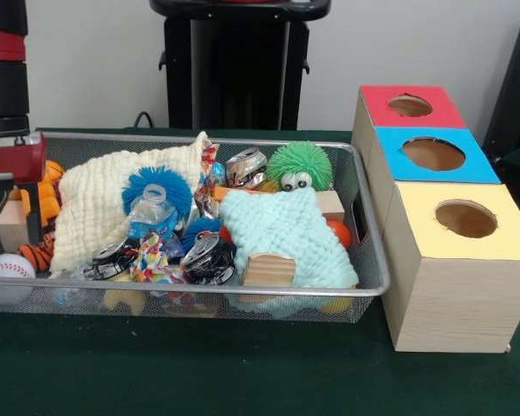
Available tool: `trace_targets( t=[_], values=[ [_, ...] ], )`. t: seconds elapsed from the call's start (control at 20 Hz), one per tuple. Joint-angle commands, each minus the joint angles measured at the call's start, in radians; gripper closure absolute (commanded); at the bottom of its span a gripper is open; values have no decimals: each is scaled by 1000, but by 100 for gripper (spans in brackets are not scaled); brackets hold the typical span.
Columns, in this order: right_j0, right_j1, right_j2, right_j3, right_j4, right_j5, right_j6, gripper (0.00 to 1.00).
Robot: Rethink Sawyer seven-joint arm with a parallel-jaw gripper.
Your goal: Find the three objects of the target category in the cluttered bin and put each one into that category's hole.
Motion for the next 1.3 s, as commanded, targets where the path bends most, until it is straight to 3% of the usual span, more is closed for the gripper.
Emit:
trace_targets(
  t=[0.05,0.8,1.3],
  values=[
    [25,21,-79,20,-40,72,-145,0],
    [63,-7,-117,54,9,68,-54,0],
    [59,-1,-119,77,71,88,-45,0]
  ],
)
